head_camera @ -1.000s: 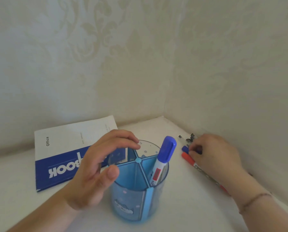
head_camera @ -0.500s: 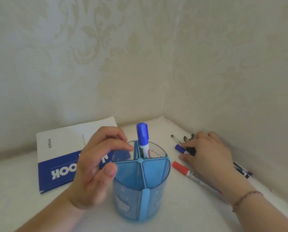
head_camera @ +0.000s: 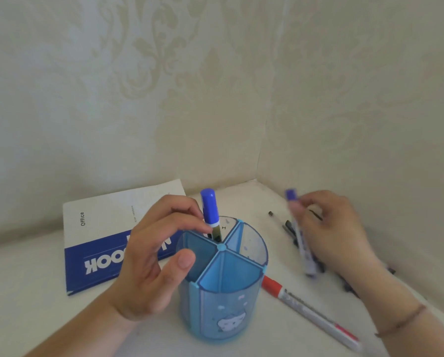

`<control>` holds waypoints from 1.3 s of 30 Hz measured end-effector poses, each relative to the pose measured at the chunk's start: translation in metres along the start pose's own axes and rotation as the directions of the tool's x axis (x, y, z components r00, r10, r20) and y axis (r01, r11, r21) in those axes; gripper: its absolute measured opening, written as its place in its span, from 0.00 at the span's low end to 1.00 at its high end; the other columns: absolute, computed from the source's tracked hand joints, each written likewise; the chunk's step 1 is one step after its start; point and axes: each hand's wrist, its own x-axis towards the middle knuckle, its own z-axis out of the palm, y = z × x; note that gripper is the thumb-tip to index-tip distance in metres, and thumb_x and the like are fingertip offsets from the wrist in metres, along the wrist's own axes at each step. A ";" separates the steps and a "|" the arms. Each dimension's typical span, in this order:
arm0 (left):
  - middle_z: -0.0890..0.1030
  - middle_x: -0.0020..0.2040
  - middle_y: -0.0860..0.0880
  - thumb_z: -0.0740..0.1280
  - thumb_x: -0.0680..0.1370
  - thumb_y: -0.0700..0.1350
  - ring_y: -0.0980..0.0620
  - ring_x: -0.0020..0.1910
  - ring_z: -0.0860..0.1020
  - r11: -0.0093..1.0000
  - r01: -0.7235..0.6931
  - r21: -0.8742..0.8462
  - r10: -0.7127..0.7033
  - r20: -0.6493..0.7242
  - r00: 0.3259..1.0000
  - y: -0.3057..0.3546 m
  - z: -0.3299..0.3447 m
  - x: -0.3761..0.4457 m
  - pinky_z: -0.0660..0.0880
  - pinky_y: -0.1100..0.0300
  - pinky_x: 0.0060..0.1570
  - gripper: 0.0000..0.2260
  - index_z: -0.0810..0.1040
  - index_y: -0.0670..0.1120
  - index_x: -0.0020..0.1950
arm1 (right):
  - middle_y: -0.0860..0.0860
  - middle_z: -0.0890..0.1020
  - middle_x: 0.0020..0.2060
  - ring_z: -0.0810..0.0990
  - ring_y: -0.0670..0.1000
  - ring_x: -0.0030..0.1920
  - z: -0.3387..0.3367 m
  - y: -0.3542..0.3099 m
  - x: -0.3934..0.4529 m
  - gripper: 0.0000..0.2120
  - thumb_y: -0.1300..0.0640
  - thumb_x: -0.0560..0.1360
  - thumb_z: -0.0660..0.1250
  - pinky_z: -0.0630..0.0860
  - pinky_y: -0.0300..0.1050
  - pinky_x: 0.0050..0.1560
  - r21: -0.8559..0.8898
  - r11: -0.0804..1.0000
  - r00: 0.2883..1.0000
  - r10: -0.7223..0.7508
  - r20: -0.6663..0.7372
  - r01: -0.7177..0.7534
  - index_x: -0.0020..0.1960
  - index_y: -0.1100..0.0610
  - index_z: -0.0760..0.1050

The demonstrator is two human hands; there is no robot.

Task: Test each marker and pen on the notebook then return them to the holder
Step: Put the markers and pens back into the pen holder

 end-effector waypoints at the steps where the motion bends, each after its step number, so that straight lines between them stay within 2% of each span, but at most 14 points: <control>1: 0.77 0.49 0.43 0.55 0.81 0.61 0.46 0.50 0.77 1.000 0.002 -0.004 -0.002 -0.004 1.000 0.000 0.001 0.000 0.70 0.58 0.51 0.26 0.80 0.40 0.46 | 0.51 0.80 0.37 0.75 0.49 0.40 -0.007 -0.006 0.000 0.11 0.47 0.78 0.63 0.70 0.42 0.39 0.309 0.947 0.994 0.100 -0.037 -0.084 0.40 0.49 0.78; 3: 0.77 0.49 0.43 0.56 0.81 0.60 0.46 0.51 0.77 1.000 0.008 -0.018 -0.009 -0.004 1.000 -0.001 0.002 -0.001 0.70 0.56 0.51 0.25 0.80 0.40 0.47 | 0.52 0.81 0.36 0.73 0.49 0.35 -0.017 -0.015 -0.002 0.13 0.52 0.81 0.59 0.72 0.43 0.38 0.746 0.637 0.973 0.224 0.063 -0.195 0.42 0.53 0.78; 5: 0.77 0.49 0.43 0.56 0.80 0.60 0.45 0.51 0.77 0.999 0.011 -0.033 -0.011 0.002 1.000 -0.001 0.003 -0.001 0.71 0.55 0.51 0.25 0.80 0.40 0.47 | 0.50 0.82 0.37 0.73 0.50 0.36 -0.019 -0.020 -0.004 0.14 0.54 0.82 0.56 0.73 0.43 0.38 0.878 0.421 0.962 0.233 0.138 -0.228 0.44 0.56 0.77; 8: 0.78 0.50 0.43 0.57 0.80 0.59 0.44 0.52 0.77 0.998 0.014 -0.068 -0.015 -0.003 1.000 -0.001 0.002 0.000 0.71 0.53 0.51 0.23 0.80 0.40 0.47 | 0.52 0.82 0.38 0.73 0.51 0.34 -0.014 -0.024 -0.006 0.12 0.57 0.83 0.54 0.73 0.40 0.31 0.941 0.263 0.964 0.209 0.161 -0.214 0.48 0.58 0.75; 11: 0.78 0.53 0.44 0.59 0.80 0.56 0.42 0.55 0.78 0.992 0.046 -0.120 -0.049 -0.022 0.999 -0.004 0.002 -0.002 0.73 0.48 0.53 0.20 0.81 0.41 0.48 | 0.54 0.83 0.40 0.74 0.51 0.32 -0.011 -0.028 -0.009 0.07 0.59 0.83 0.54 0.74 0.41 0.31 0.968 0.207 0.979 0.169 0.111 -0.145 0.55 0.57 0.70; 14: 0.80 0.56 0.45 0.58 0.78 0.46 0.41 0.58 0.78 0.979 0.089 -0.184 -0.093 -0.016 0.996 -0.008 0.004 -0.003 0.74 0.44 0.55 0.12 0.80 0.42 0.51 | 0.55 0.84 0.41 0.76 0.54 0.33 -0.008 -0.031 -0.013 0.08 0.60 0.81 0.56 0.76 0.44 0.36 0.949 0.315 0.996 0.079 -0.037 0.010 0.59 0.52 0.63; 17: 0.80 0.57 0.46 0.57 0.77 0.44 0.42 0.59 0.78 0.974 0.118 -0.193 -0.121 -0.002 0.993 -0.009 0.004 -0.004 0.74 0.45 0.56 0.13 0.79 0.43 0.52 | 0.56 0.84 0.42 0.75 0.57 0.34 -0.007 -0.042 -0.015 0.12 0.58 0.77 0.58 0.75 0.48 0.40 0.851 0.486 0.980 -0.085 -0.181 0.199 0.56 0.49 0.59; 23: 0.80 0.57 0.46 0.58 0.81 0.54 0.41 0.59 0.78 0.974 0.115 -0.197 -0.111 0.030 0.993 -0.007 0.006 -0.003 0.74 0.48 0.56 0.17 0.79 0.42 0.53 | 0.56 0.84 0.43 0.75 0.54 0.33 -0.006 -0.055 -0.016 0.11 0.65 0.78 0.58 0.75 0.46 0.40 0.835 0.436 0.935 -0.264 -0.237 0.335 0.56 0.52 0.61; 25: 0.80 0.56 0.45 0.59 0.80 0.52 0.40 0.58 0.78 0.965 0.131 -0.227 -0.129 0.020 0.991 -0.009 0.006 -0.004 0.74 0.47 0.56 0.15 0.79 0.42 0.52 | 0.55 0.85 0.44 0.77 0.52 0.35 0.000 -0.055 -0.017 0.12 0.64 0.78 0.60 0.74 0.44 0.41 0.818 0.469 0.923 -0.340 -0.180 0.333 0.57 0.51 0.63; 30: 0.80 0.55 0.46 0.59 0.76 0.45 0.39 0.59 0.78 0.954 0.140 -0.264 -0.145 0.001 0.989 -0.008 0.006 -0.006 0.74 0.44 0.57 0.09 0.75 0.43 0.49 | 0.44 0.80 0.56 0.79 0.51 0.51 0.002 -0.046 -0.014 0.11 0.54 0.78 0.65 0.75 0.43 0.46 0.477 0.775 0.854 -0.512 0.092 0.413 0.57 0.41 0.77; 33: 0.80 0.56 0.43 0.63 0.78 0.52 0.35 0.58 0.78 0.916 0.157 -0.370 -0.179 -0.026 0.984 -0.004 0.005 -0.005 0.74 0.37 0.56 0.10 0.72 0.45 0.51 | 0.43 0.82 0.50 0.78 0.47 0.46 -0.009 -0.038 -0.011 0.11 0.56 0.76 0.68 0.75 0.45 0.41 0.446 0.833 0.900 -0.419 0.121 0.328 0.56 0.43 0.78; 35: 0.77 0.58 0.38 0.65 0.77 0.55 0.31 0.54 0.77 0.877 0.193 -0.439 -0.223 -0.018 0.975 -0.002 0.004 -0.003 0.73 0.32 0.52 0.14 0.71 0.47 0.56 | 0.42 0.82 0.40 0.76 0.44 0.37 -0.018 -0.032 -0.012 0.03 0.50 0.74 0.70 0.73 0.45 0.36 0.294 0.918 0.912 -0.338 0.231 0.265 0.47 0.44 0.78; 37: 0.74 0.59 0.36 0.65 0.76 0.54 0.30 0.49 0.75 0.868 0.218 -0.447 -0.248 -0.009 0.969 0.000 0.004 -0.001 0.72 0.31 0.48 0.17 0.69 0.47 0.61 | 0.39 0.81 0.37 0.75 0.42 0.34 -0.022 -0.025 -0.018 0.10 0.40 0.68 0.68 0.75 0.42 0.37 -0.017 0.947 0.815 -0.267 0.515 0.322 0.44 0.44 0.76; 39: 0.73 0.59 0.35 0.65 0.76 0.54 0.33 0.50 0.74 0.886 0.224 -0.405 -0.246 -0.003 0.969 0.000 0.003 0.000 0.71 0.32 0.48 0.21 0.67 0.44 0.63 | 0.37 0.81 0.40 0.75 0.39 0.38 -0.017 -0.025 -0.029 0.14 0.34 0.65 0.67 0.75 0.41 0.42 -0.201 0.889 0.693 -0.161 0.703 0.411 0.47 0.38 0.72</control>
